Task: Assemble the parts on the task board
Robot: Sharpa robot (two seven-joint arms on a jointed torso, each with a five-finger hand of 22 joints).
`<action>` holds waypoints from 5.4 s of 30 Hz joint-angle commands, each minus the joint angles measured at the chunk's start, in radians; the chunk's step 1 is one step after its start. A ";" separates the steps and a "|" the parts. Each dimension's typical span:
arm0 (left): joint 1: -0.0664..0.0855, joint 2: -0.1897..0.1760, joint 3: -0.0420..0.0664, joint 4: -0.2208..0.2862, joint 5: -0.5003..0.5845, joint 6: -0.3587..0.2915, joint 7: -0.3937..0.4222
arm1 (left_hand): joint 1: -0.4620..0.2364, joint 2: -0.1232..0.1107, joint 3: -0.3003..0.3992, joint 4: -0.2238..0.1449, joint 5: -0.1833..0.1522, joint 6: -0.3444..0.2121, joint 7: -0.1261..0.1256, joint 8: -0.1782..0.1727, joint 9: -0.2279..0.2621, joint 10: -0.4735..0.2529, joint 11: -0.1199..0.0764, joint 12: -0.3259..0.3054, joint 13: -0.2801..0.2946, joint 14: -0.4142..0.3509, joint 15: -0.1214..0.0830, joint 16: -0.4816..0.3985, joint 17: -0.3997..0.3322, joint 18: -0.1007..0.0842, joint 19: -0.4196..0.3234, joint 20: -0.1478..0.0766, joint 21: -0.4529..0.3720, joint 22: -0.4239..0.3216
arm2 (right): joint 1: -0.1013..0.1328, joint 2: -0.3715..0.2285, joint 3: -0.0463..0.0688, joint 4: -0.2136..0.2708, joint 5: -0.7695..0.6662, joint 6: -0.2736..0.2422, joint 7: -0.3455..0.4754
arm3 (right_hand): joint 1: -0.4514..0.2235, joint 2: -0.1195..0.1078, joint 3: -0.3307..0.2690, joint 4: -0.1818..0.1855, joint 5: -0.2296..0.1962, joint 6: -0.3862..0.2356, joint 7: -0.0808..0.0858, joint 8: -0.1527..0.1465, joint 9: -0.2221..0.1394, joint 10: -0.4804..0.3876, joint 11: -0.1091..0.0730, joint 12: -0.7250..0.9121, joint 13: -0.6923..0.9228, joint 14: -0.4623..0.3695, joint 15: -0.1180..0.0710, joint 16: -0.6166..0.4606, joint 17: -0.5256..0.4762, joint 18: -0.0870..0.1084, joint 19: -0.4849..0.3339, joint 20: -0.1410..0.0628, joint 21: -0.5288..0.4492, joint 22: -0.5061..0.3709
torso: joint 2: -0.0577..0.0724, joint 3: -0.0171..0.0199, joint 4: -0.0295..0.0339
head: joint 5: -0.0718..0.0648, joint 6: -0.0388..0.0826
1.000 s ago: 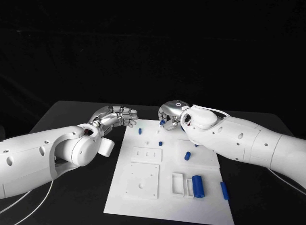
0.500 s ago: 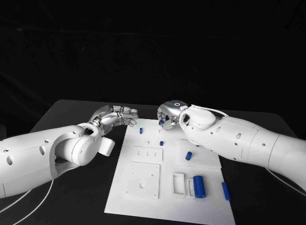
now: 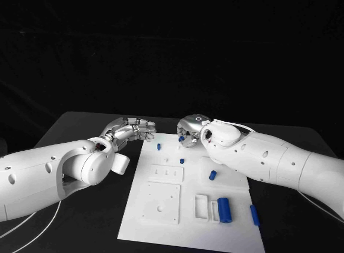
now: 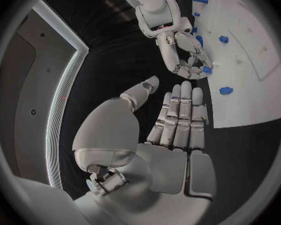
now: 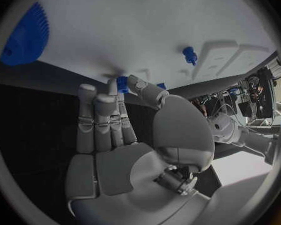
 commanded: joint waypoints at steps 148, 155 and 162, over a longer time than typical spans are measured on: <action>0.006 -0.019 0.000 -0.011 0.005 0.027 -0.004 | -0.001 -0.007 0.008 -0.001 -0.004 0.003 0.005 -0.008 -0.003 0.008 0.001 -0.012 -0.002 -0.003 0.003 -0.007 0.003 0.013 -0.009 0.001 0.004 0.012 | -0.036 -0.236 0.044 0.190 -0.010 -0.088 -0.016 | -0.010 -0.013 -0.227 -0.038 0.283 -0.017 -0.009 -0.077 -0.044 -0.238 -0.039 1.039 0.684 -0.027 -0.046 0.142 0.144 0.054 0.017 -0.040 0.119 0.017 | -0.012 0.0159 -0.0479 | 0.004 0.006; 0.006 -0.020 0.000 -0.012 0.005 0.025 -0.003 | 0.000 -0.007 0.008 -0.001 -0.004 0.003 0.005 -0.008 -0.003 0.008 0.001 -0.012 -0.002 -0.003 0.003 -0.007 0.003 0.013 -0.009 0.001 0.004 0.012 | -0.036 -0.246 0.049 0.271 -0.080 -0.157 -0.034 | 0.001 -0.050 -0.166 -0.006 0.259 -0.008 -0.011 -0.077 -0.042 -0.229 -0.041 1.042 0.675 -0.022 -0.048 0.141 0.146 0.054 0.027 -0.044 0.123 0.015 | -0.012 0.0181 -0.0476 | 0.007 0.010; 0.006 -0.022 0.000 -0.009 0.005 0.025 -0.004 | 0.000 -0.007 0.008 -0.001 -0.004 0.003 0.005 -0.008 -0.003 0.009 0.001 -0.013 -0.002 -0.002 0.003 -0.007 0.003 0.013 -0.009 0.001 0.004 0.012 | -0.036 -0.233 0.049 0.313 -0.121 -0.152 -0.054 | 0.007 -0.071 -0.141 0.020 0.230 -0.004 -0.012 -0.077 -0.040 -0.225 -0.042 1.044 0.671 -0.020 -0.049 0.140 0.147 0.054 0.029 -0.045 0.124 0.014 | -0.010 0.0175 -0.0466 | 0.010 0.011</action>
